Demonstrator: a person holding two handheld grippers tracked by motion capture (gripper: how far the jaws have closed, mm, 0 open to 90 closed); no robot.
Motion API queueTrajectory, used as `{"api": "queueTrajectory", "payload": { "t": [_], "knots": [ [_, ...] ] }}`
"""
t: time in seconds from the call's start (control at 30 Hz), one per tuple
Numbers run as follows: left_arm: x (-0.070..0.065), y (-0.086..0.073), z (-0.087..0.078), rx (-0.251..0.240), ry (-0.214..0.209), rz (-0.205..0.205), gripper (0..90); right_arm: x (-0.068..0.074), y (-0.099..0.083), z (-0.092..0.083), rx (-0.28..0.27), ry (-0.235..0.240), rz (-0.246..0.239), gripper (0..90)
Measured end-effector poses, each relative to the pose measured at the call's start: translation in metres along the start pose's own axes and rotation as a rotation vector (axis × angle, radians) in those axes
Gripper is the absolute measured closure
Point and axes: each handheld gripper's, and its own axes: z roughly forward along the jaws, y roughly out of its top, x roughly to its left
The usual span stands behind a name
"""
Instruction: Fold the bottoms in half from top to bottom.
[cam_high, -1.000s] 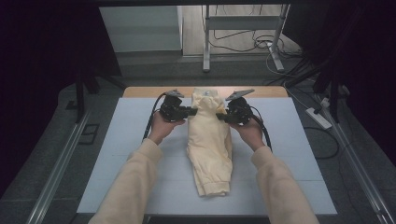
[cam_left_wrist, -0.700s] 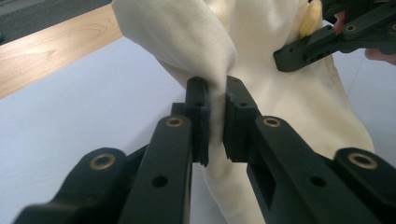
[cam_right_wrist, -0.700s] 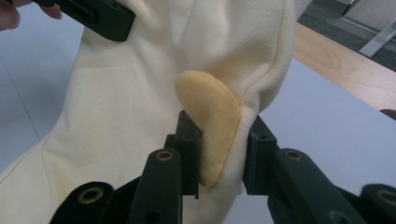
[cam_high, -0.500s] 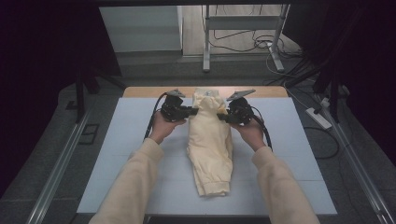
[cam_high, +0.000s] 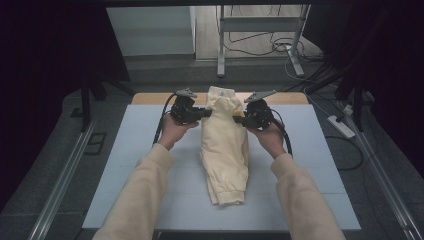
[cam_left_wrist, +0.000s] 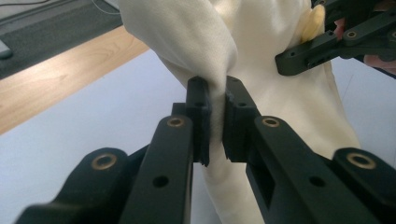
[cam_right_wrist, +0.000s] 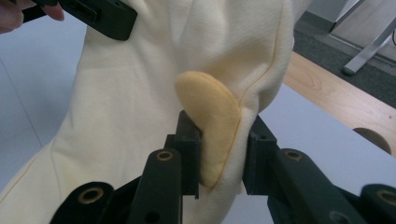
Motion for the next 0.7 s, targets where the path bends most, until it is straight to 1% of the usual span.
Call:
{"api": "queueTrajectory", "payload": {
  "t": [0.1,0.27,0.33,0.4,0.47,0.53,0.6,0.63,0.7],
  "knots": [
    [0.002,-0.001,0.002,0.003,-0.001,-0.006,81.9,0.0,-0.002,0.003,0.005,-0.002,0.004,71.3],
    [0.006,0.001,0.002,0.003,0.005,-0.003,81.9,-0.002,0.0,0.005,0.005,-0.002,-0.001,71.3],
    [0.008,0.009,-0.003,-0.004,0.013,0.003,81.9,-0.003,0.005,0.005,0.002,-0.006,-0.008,71.3],
    [0.008,0.02,-0.009,-0.022,0.028,0.009,82.0,-0.005,0.014,0.0,-0.015,-0.016,-0.01,71.3],
    [0.007,0.033,-0.018,-0.047,0.042,0.023,82.1,-0.007,0.029,-0.007,-0.042,-0.036,-0.018,71.5],
    [0.006,0.038,-0.023,-0.056,0.048,0.035,82.2,-0.007,0.039,-0.013,-0.054,-0.051,-0.033,71.5],
    [0.006,0.038,-0.024,-0.059,0.048,0.034,82.2,-0.006,0.043,-0.015,-0.057,-0.059,-0.046,71.4],
    [0.006,0.036,-0.023,-0.057,0.041,0.029,82.2,-0.006,0.043,-0.015,-0.055,-0.06,-0.051,71.4],
    [0.007,0.032,-0.02,-0.05,0.039,0.022,82.2,-0.006,0.04,-0.013,-0.05,-0.053,-0.047,71.4]
  ]
}}
